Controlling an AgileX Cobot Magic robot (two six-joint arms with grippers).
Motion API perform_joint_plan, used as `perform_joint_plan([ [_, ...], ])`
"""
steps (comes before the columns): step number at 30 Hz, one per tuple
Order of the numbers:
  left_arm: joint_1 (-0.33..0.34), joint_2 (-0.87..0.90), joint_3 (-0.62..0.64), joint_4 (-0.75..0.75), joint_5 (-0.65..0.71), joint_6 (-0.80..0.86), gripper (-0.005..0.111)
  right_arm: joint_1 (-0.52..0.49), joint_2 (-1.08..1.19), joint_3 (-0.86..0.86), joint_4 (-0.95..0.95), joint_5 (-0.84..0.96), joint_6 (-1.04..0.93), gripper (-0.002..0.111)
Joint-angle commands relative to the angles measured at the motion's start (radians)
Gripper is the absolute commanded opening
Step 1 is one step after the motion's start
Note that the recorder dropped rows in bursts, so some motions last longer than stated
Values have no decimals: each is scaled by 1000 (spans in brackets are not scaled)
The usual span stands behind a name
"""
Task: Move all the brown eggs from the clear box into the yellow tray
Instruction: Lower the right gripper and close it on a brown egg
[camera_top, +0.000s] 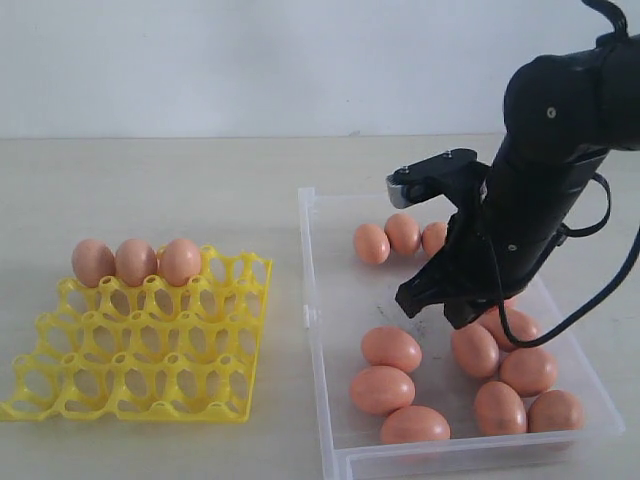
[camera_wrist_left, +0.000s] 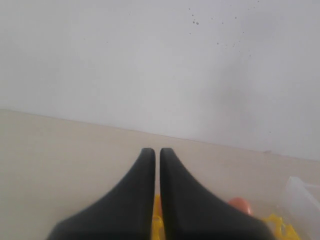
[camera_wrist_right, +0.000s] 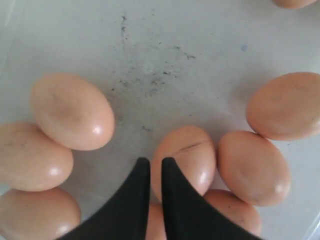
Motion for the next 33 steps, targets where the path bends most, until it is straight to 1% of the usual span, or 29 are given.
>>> perform_joint_plan([
  [1, -6, 4, -4, -1, -7, -1, 4, -3, 5, -4, 4, 14, -23, 29],
  [2, -6, 4, -4, -1, -7, -1, 4, -3, 6, -4, 4, 12, -21, 37],
  [3, -6, 4, -4, -1, -7, -1, 4, -3, 10, -4, 4, 12, -10, 48],
  [5, -6, 4, -4, -1, -7, -1, 4, -3, 21, -4, 4, 12, 23, 60],
  [6, -6, 4, -4, -1, -7, -1, 4, -3, 29, -4, 4, 12, 34, 62],
  [10, -6, 4, -4, -1, -7, -1, 4, -3, 73, -4, -7, 6, 35, 59],
  [22, -6, 4, -4, -1, -7, -1, 4, -3, 153, -4, -40, -63, 43, 59],
  [28, -6, 4, -4, -1, -7, -1, 4, -3, 165, -4, -40, -60, 55, 58],
  [30, -6, 4, -4, -1, -7, -1, 4, -3, 165, -4, -40, -60, 59, 51],
  [32, -6, 4, -4, -1, -7, -1, 4, -3, 165, -4, -47, -60, 59, 40],
  [33, -6, 4, -4, -1, -7, -1, 4, -3, 165, -4, -58, -62, 59, 32],
])
